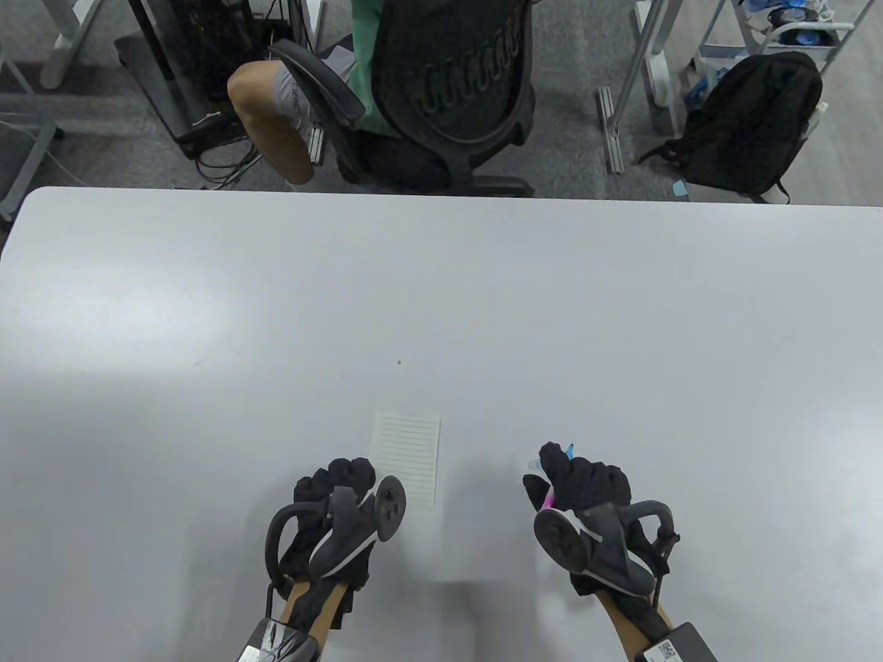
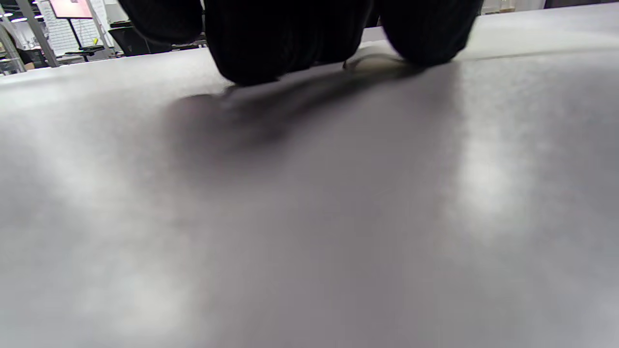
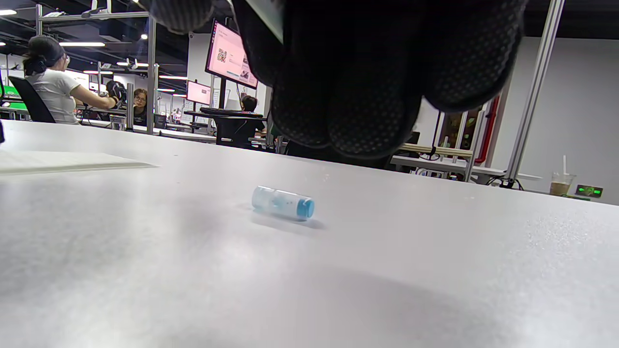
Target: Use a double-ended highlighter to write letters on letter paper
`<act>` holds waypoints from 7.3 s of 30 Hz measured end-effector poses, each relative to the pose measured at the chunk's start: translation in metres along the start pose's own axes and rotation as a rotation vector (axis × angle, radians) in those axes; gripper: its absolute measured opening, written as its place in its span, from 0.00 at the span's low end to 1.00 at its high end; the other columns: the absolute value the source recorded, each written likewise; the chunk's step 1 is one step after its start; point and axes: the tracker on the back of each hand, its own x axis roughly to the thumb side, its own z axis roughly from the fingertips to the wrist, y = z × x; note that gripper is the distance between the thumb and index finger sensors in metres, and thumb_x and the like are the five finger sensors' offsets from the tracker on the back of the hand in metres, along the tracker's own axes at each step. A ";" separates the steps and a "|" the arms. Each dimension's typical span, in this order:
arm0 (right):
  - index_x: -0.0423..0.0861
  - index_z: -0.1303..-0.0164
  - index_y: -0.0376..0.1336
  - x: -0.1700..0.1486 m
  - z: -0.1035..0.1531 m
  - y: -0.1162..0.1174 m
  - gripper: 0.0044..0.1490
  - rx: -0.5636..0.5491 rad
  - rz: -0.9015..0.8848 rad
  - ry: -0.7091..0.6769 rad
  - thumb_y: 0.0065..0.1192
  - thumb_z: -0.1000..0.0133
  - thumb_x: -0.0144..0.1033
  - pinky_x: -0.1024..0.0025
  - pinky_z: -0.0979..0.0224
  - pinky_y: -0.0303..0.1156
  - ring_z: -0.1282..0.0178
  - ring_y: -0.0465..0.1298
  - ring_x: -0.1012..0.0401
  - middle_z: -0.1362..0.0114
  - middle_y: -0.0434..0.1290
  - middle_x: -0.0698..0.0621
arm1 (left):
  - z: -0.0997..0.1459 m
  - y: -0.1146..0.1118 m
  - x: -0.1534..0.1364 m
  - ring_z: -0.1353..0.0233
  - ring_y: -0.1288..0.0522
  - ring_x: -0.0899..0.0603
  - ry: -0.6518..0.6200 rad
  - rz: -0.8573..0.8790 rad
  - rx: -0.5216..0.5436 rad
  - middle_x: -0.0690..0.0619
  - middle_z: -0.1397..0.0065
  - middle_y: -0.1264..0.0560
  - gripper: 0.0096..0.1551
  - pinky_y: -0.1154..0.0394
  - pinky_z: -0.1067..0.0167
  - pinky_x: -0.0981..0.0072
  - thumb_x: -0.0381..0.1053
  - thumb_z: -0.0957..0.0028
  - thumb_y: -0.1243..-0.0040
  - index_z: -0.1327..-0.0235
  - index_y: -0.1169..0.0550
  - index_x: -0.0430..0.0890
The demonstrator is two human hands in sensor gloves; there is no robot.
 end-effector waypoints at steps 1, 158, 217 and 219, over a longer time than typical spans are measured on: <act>0.39 0.25 0.60 -0.001 0.000 0.001 0.39 0.006 -0.009 0.003 0.41 0.39 0.51 0.37 0.37 0.73 0.46 0.81 0.43 0.40 0.78 0.37 | 0.000 0.001 -0.001 0.37 0.24 0.44 0.003 0.007 0.007 0.44 0.27 0.29 0.33 0.33 0.27 0.37 0.58 0.38 0.43 0.23 0.30 0.44; 0.48 0.30 0.64 0.090 -0.030 0.018 0.31 0.163 -0.368 -0.321 0.58 0.42 0.47 0.41 0.30 0.70 0.40 0.80 0.47 0.35 0.78 0.41 | -0.017 0.001 0.028 0.26 0.30 0.50 -0.322 -0.038 -0.004 0.56 0.21 0.34 0.24 0.33 0.22 0.45 0.55 0.39 0.44 0.29 0.32 0.66; 0.38 0.27 0.62 0.079 -0.018 0.012 0.37 0.241 -0.503 -0.326 0.47 0.39 0.50 0.35 0.29 0.66 0.43 0.76 0.45 0.36 0.74 0.36 | -0.011 -0.001 0.038 0.26 0.31 0.46 -0.373 -0.075 -0.011 0.52 0.20 0.36 0.26 0.35 0.21 0.43 0.55 0.37 0.46 0.26 0.35 0.65; 0.38 0.27 0.59 0.076 -0.020 0.010 0.37 0.202 -0.466 -0.314 0.48 0.39 0.49 0.36 0.29 0.68 0.44 0.78 0.45 0.38 0.76 0.37 | -0.011 -0.001 0.038 0.26 0.31 0.46 -0.370 -0.084 -0.010 0.52 0.20 0.36 0.26 0.34 0.21 0.43 0.55 0.37 0.46 0.26 0.35 0.65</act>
